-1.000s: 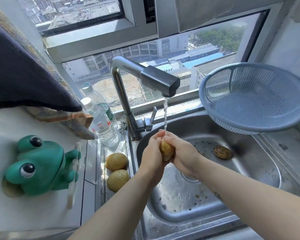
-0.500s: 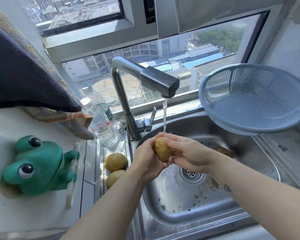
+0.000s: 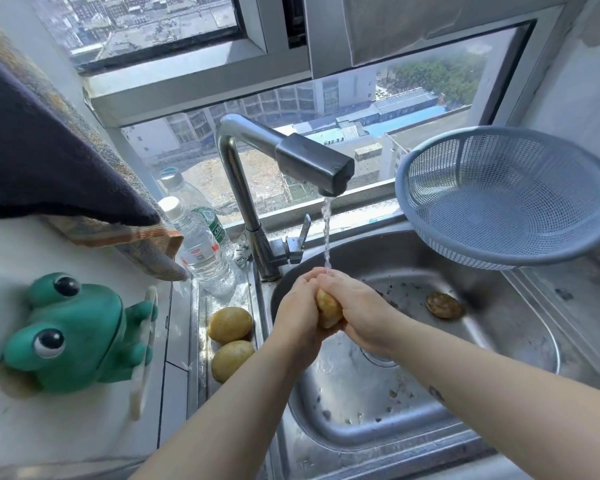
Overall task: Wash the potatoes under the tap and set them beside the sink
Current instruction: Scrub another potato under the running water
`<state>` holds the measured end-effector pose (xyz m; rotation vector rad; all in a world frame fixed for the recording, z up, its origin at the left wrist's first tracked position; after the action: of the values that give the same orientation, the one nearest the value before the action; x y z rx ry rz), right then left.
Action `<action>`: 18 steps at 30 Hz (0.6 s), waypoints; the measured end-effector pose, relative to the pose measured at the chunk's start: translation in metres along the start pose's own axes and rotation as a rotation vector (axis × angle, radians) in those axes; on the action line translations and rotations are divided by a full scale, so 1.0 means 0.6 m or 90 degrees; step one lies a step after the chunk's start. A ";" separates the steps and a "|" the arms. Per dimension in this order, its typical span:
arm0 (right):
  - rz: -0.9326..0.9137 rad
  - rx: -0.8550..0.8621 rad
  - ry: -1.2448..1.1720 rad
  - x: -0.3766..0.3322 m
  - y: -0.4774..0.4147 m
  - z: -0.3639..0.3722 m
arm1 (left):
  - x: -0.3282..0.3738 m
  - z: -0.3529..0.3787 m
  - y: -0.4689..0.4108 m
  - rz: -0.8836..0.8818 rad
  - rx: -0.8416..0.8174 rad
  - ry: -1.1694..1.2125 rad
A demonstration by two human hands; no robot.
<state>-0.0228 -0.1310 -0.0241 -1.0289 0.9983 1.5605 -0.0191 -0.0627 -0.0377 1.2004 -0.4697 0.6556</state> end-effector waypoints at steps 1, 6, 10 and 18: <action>-0.016 -0.023 0.055 -0.003 0.001 0.002 | 0.001 -0.004 -0.001 -0.012 0.012 0.007; -0.073 -0.133 0.253 -0.006 0.008 -0.003 | 0.002 -0.004 -0.003 -0.160 0.010 0.038; -0.129 -0.156 0.338 -0.013 0.005 -0.016 | 0.009 -0.006 -0.005 -0.213 -0.025 0.055; 0.018 0.062 0.029 0.010 -0.003 -0.042 | -0.002 0.009 0.026 -0.018 -0.135 -0.176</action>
<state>-0.0183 -0.1526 -0.0375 -0.9912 1.1133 1.5018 -0.0305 -0.0649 -0.0258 1.0970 -0.7351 0.4045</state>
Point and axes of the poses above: each hand's wrist, its own y-axis away from the middle knuckle, its own z-axis out of the palm, x = y × z, the point moved 6 cm from there along -y, towards the middle knuckle, and after that the axes turned 14 degrees about -z, right-handed, at the moved point
